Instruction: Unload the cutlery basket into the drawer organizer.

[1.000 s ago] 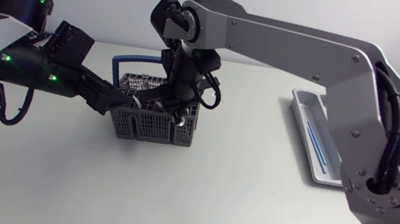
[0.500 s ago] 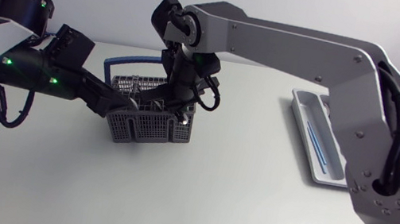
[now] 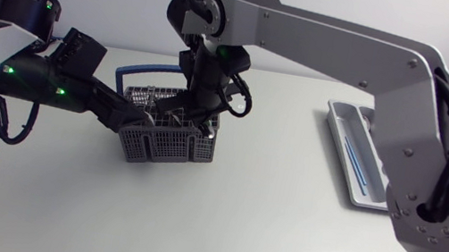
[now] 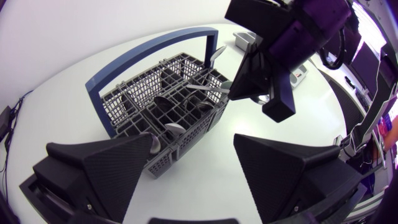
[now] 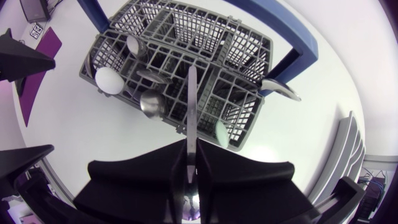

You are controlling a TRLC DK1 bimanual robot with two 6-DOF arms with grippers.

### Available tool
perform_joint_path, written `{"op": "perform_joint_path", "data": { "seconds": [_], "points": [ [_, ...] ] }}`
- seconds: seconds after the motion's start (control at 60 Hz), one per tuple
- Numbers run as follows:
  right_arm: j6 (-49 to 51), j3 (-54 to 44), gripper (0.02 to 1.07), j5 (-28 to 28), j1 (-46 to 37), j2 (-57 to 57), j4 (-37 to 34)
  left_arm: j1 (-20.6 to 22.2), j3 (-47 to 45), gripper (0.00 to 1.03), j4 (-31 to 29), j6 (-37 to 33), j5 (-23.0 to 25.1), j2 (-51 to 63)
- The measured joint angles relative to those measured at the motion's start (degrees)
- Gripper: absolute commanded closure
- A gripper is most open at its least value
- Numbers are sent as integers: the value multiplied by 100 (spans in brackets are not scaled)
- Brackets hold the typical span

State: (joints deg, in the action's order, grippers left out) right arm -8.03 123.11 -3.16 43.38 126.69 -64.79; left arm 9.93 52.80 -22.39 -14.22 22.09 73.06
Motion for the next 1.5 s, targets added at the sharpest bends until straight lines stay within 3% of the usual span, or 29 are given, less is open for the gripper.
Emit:
{"op": "perform_joint_path", "data": {
  "seconds": [0.467,0.75,1.05,1.5],
  "points": [
    [385,389,101,-251,120,-4,-595,0,-81,12,-2,-2,-2,-81],
    [514,-192,101,-197,122,-417,-675,37,-140,12,0,0,-2,-216],
    [481,-1547,101,-90,66,-1556,173,61,-221,12,0,0,-2,-297],
    [-31,-3471,101,-116,-844,-3327,1368,219,-240,12,0,0,-2,-326]
  ]
}}
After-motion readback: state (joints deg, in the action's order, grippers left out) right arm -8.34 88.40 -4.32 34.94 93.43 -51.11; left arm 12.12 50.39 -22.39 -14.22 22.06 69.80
